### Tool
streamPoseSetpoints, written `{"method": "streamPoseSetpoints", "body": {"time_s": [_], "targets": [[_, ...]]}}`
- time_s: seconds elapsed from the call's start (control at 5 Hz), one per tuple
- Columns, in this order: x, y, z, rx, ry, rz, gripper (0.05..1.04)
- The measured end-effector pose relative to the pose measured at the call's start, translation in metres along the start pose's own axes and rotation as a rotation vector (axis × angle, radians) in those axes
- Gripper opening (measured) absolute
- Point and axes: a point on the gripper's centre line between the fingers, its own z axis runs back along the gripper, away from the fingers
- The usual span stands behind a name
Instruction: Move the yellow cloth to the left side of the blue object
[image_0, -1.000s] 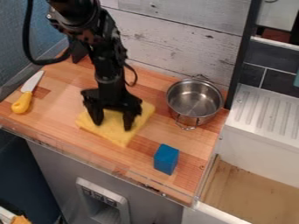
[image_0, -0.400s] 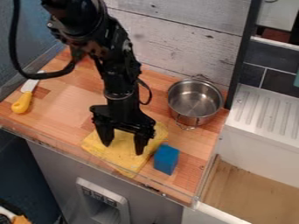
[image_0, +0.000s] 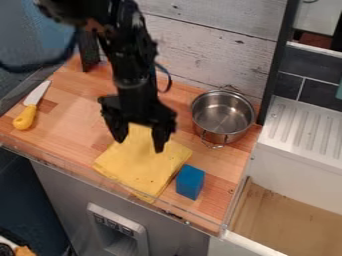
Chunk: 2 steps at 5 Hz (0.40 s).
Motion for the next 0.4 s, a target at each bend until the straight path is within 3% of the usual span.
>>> {"method": "streamPoseSetpoints", "body": {"time_s": [0.2,0.4], "targets": [[0.003,-0.001,0.032,0.004,-0.069,-0.023,1.0],[0.005,0.002,0.043,0.045,-0.084,-0.055,1.0]]}}
